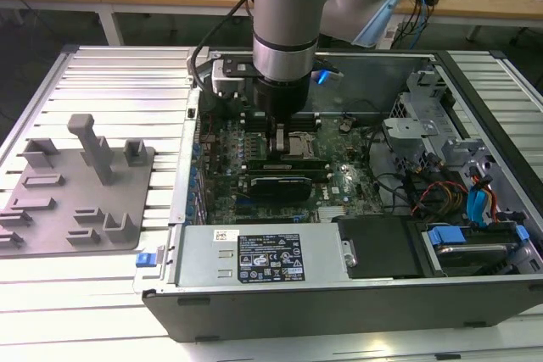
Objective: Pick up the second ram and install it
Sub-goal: 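Press down the second ram until it locks into place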
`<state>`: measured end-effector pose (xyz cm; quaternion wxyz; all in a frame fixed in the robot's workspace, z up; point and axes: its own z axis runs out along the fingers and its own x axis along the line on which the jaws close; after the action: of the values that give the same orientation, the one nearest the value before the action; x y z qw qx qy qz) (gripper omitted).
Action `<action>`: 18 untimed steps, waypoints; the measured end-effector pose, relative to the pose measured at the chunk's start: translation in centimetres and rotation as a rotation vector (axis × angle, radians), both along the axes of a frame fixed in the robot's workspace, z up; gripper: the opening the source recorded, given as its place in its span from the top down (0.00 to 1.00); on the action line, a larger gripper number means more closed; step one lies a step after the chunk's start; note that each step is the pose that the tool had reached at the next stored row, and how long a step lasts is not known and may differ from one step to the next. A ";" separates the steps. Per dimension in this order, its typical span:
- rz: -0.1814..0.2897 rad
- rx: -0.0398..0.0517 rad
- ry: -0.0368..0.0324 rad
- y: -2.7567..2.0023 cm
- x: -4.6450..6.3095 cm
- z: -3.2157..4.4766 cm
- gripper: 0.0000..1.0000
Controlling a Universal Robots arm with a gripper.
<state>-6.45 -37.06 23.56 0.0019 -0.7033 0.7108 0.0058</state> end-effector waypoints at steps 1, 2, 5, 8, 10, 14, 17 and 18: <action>0.000 -0.0002 0.0001 0.00 0.0 -0.20 0.92; 0.000 -0.0003 0.0003 0.00 0.0 -0.34 0.92; 0.000 0.0000 0.0000 0.00 0.0 -0.38 0.92; 0.000 -0.0001 0.0001 0.00 0.0 -0.54 0.92; 0.000 0.0000 0.0001 0.00 -0.1 -0.69 0.92; 0.000 0.0000 0.0000 0.00 -0.1 -0.70 0.92; 0.000 0.0000 0.0000 0.00 -0.1 1.18 0.92; 0.000 0.0000 -0.0001 0.01 -0.1 2.65 0.92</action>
<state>-6.50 -37.05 26.21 0.0019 -0.7033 0.7109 0.0057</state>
